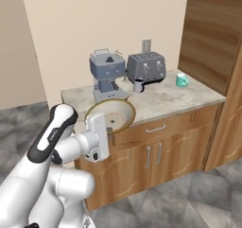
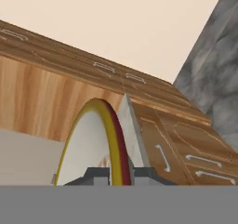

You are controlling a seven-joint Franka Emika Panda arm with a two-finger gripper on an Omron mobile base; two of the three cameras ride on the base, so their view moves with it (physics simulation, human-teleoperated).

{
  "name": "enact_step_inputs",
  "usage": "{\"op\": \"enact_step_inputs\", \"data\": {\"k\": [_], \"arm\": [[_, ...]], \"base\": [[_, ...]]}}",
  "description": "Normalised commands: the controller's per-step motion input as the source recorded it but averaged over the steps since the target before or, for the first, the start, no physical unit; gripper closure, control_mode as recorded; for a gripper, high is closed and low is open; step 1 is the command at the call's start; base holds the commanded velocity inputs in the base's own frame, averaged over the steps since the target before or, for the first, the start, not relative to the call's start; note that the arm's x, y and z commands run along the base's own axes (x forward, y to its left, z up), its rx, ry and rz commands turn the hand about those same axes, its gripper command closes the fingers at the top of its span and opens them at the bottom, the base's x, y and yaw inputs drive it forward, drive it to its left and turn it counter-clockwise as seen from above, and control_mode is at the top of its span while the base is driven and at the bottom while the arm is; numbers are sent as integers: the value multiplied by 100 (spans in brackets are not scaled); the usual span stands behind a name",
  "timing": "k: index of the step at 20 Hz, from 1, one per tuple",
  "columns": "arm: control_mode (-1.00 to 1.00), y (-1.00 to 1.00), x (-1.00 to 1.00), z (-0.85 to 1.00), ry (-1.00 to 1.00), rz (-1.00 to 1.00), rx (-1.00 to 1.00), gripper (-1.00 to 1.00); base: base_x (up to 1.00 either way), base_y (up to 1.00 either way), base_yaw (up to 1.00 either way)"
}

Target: Clear the mugs and bowl far away from the sink.

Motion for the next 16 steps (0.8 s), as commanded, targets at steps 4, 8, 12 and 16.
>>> {"op": "enact_step_inputs", "data": {"k": [4, 8, 12, 16], "arm": [[-100, -60, 15, 0, 0, 2, 8, 100], [-100, -48, 74, 19, 3, 0, 6, 100], [-100, -35, 69, 30, 0, 10, 7, 100], [-100, -23, 76, 11, 4, 21, 7, 100]], "base": [[0, 0, 0], [0, 0, 0], [0, 0, 0], [0, 0, 0]]}}
